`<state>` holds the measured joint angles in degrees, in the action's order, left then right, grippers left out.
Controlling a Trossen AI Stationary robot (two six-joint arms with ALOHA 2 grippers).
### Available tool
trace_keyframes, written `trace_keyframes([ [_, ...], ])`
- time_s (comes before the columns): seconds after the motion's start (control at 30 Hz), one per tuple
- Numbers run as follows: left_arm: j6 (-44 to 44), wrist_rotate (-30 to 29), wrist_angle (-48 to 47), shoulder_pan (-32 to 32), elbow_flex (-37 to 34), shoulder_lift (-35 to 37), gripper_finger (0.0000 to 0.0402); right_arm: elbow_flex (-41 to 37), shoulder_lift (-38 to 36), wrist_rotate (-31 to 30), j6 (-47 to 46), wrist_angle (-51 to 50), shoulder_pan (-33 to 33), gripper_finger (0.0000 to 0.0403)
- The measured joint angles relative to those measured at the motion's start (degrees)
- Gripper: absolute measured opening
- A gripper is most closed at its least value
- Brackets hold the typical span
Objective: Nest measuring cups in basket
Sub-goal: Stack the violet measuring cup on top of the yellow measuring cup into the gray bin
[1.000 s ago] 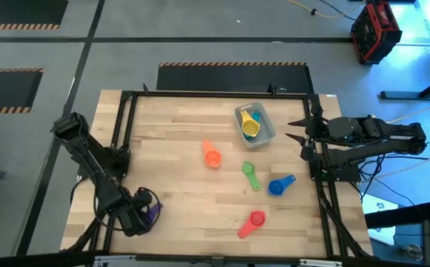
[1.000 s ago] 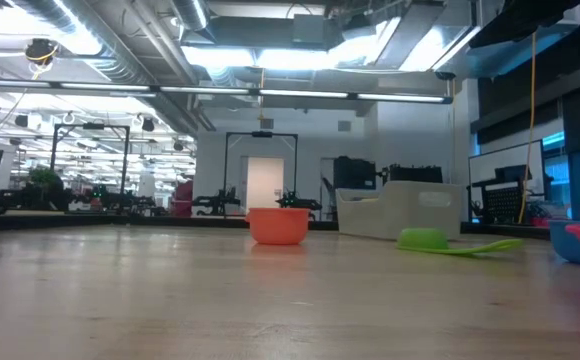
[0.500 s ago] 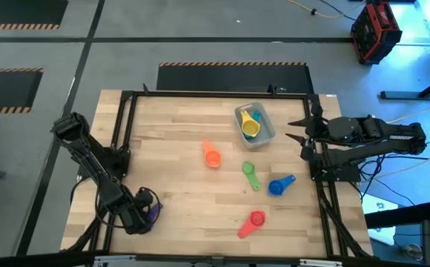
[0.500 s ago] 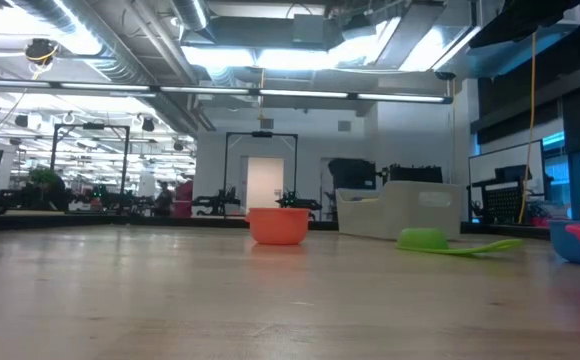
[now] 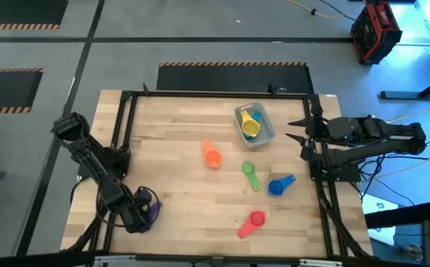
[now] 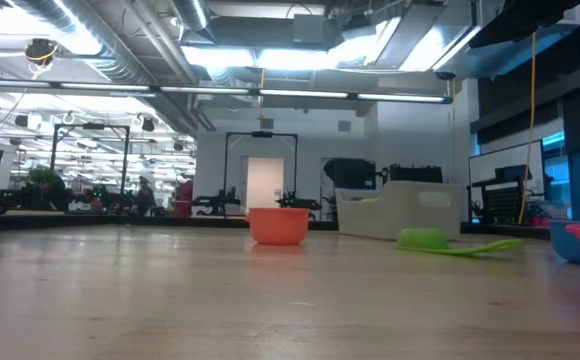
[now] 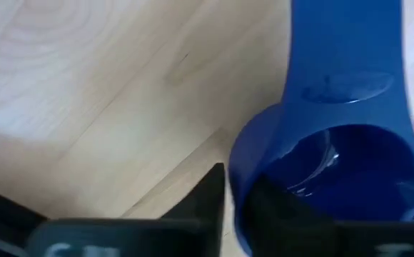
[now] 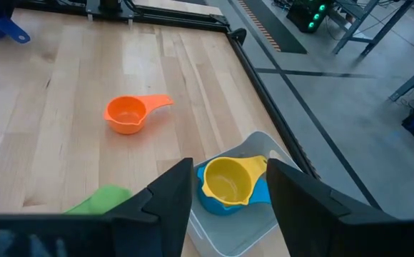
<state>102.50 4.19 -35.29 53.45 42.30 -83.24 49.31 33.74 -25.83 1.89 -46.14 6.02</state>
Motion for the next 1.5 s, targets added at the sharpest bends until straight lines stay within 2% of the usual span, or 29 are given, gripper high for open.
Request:
trace_keyframes([
  [0.07, 0.07, -1.19, 0.57, -0.44, 0.00, 0.00, 0.0008, 0.00, 0.00, 0.01, 0.01, 0.01, 0.00, 0.0184],
  [0.2, -0.83, -4.86, 2.42, -1.61, 0.00, 0.00, 0.0008, 0.00, 0.00, 0.01, -0.15, 0.01, 0.00, 0.0184],
  [0.43, -7.26, -19.68, 9.89, -6.28, 0.00, 0.00, 0.0004, -0.01, 0.86, 0.19, -0.22, 0.84, 0.00, 0.0184],
  [0.57, -12.46, -26.16, 14.58, -10.77, 0.00, 0.00, 0.0004, -0.01, 2.01, 2.03, -0.22, 2.53, 0.00, 0.0184],
  [0.83, -24.30, -35.09, 24.73, -21.65, 0.02, 0.00, 0.0003, -0.01, 5.62, 3.46, -1.18, 7.21, 0.00, 0.0184],
  [1.2, -36.39, -57.28, 33.50, -36.82, 0.02, 0.00, 0.0002, -0.01, 14.86, 3.46, -3.39, 24.01, 0.00, 0.0184],
  [1.5, -53.14, -62.32, 50.50, -44.86, 0.04, 0.00, 0.0002, -0.01, 24.98, 2.98, -3.00, 43.03, 0.00, 0.0184],
])
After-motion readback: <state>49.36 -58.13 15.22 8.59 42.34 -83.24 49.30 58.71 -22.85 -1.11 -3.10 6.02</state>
